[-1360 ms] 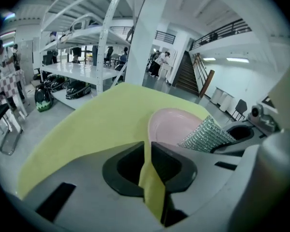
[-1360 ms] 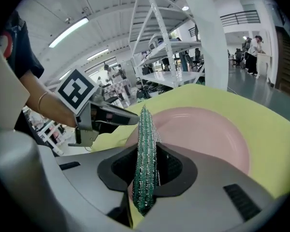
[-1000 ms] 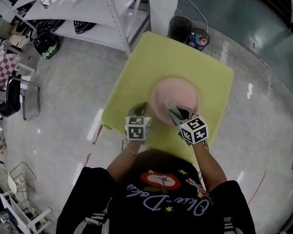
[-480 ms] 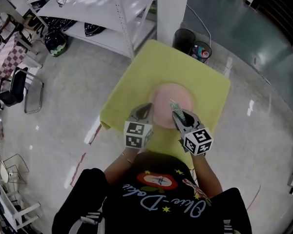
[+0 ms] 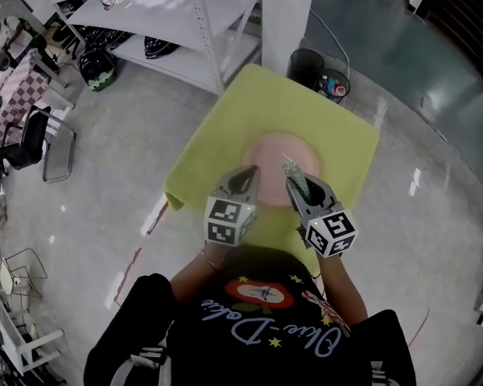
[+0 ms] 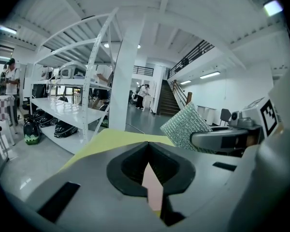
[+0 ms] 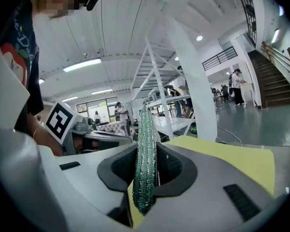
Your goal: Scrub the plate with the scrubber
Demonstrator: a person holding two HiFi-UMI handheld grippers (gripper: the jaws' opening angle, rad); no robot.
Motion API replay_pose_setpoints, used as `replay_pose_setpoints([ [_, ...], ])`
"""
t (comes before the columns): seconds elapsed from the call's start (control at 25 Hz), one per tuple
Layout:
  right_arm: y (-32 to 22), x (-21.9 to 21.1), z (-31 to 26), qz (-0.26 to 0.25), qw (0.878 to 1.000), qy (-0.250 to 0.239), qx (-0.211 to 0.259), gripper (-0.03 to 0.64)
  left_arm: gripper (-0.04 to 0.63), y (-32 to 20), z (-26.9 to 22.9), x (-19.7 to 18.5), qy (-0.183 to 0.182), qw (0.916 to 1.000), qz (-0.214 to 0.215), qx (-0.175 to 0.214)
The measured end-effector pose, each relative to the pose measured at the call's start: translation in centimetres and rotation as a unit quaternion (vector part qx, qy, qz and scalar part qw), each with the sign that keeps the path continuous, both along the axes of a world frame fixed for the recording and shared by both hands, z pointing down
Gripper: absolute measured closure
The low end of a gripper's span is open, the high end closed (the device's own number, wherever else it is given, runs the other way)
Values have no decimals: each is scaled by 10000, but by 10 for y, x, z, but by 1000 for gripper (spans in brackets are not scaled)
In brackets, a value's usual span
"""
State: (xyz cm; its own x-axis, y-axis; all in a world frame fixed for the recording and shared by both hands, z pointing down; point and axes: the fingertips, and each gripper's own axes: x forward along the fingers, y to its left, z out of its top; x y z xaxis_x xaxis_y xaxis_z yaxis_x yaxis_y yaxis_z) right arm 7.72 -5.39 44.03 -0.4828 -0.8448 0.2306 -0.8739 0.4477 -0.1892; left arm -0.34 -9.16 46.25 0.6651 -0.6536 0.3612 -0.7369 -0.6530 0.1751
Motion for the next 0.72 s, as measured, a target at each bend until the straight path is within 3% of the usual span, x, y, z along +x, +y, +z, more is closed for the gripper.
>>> replay_pose_setpoints([
  [0.72,5,-16,-6,-97,9999,33,59,551,594,5,-3,-12,151,9998,-85,63],
])
